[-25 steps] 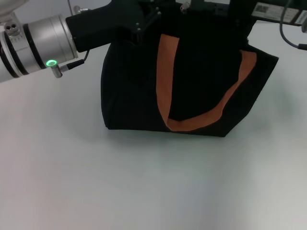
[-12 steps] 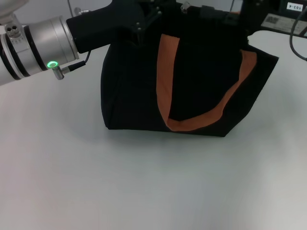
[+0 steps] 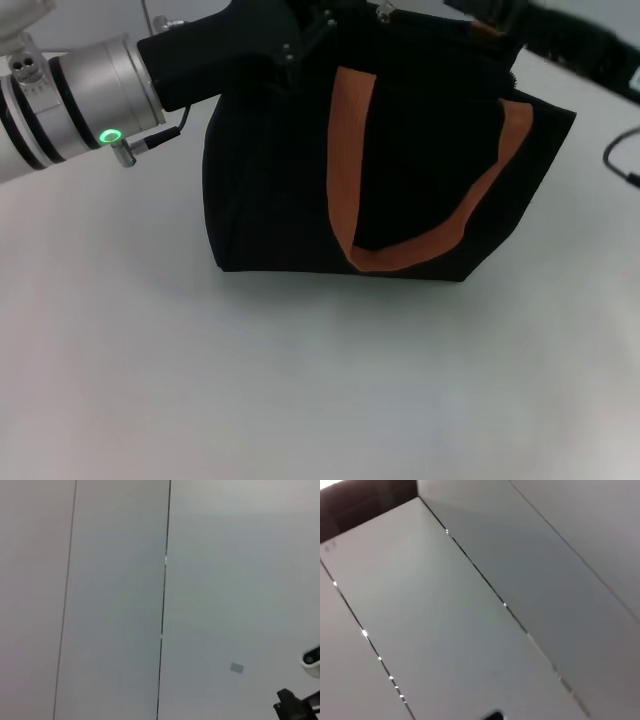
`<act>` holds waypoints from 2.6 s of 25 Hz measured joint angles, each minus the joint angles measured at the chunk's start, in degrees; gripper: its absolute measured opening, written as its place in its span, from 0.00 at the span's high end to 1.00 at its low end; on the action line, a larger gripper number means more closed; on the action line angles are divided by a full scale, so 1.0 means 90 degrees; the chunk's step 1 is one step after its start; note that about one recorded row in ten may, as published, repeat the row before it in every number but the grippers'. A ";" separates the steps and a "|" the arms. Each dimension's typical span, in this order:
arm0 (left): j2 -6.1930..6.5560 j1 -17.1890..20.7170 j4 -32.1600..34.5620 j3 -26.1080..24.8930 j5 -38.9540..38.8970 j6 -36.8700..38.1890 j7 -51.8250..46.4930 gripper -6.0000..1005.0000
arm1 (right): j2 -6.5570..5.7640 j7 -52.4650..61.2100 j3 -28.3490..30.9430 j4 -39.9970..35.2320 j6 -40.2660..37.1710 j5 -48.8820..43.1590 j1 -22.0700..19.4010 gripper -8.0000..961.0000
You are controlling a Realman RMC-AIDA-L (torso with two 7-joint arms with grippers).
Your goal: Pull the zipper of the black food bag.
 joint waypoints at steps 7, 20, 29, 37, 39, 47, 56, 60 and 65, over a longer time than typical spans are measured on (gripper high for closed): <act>0.0000 -0.0100 0.0000 0.0316 -0.0245 -0.0045 0.0045 0.96 | 0.0127 -0.0699 0.0018 0.0223 0.0023 0.0059 -0.0157 0.34; 0.0000 -0.0190 0.0003 0.0361 -0.0340 -0.0050 0.0154 0.96 | 0.0127 0.0335 0.0742 0.0635 0.0328 0.0142 -0.0231 0.34; 0.0000 -0.0289 -0.0065 0.0410 -0.0344 -0.0058 0.0246 0.96 | 0.0118 0.0787 0.0687 0.0637 0.0702 0.0065 -0.0051 0.34; 0.0000 -0.0299 -0.0072 0.0454 -0.0364 -0.0146 0.0290 0.96 | 0.0126 0.0789 0.0514 0.0685 0.1063 0.0043 0.0177 0.34; 0.0000 -0.0307 -0.0074 0.0455 -0.0367 -0.0187 0.0292 0.96 | 0.0128 0.0791 0.0508 0.0727 0.1169 0.0041 0.0221 0.34; 0.0000 -0.0406 -0.0199 0.0455 -0.0370 -0.0233 0.0461 0.96 | 0.0130 0.0884 0.0423 0.0761 0.1450 0.0036 0.0393 0.35; 0.0000 -0.0493 -0.0328 0.0456 -0.0409 -0.0264 0.0595 0.96 | 0.0130 0.0973 0.0270 0.0776 0.1559 0.0035 0.0494 0.35; 0.0000 -0.0505 -0.0329 0.0456 -0.0439 -0.0297 0.0628 0.96 | 0.0130 0.1044 0.0268 0.0777 0.1574 0.0034 0.0489 0.35; 0.0000 -0.0512 -0.0329 0.0456 -0.0442 -0.0322 0.0693 0.96 | 0.0130 0.1263 0.0267 0.0776 0.1427 0.0033 0.0493 0.35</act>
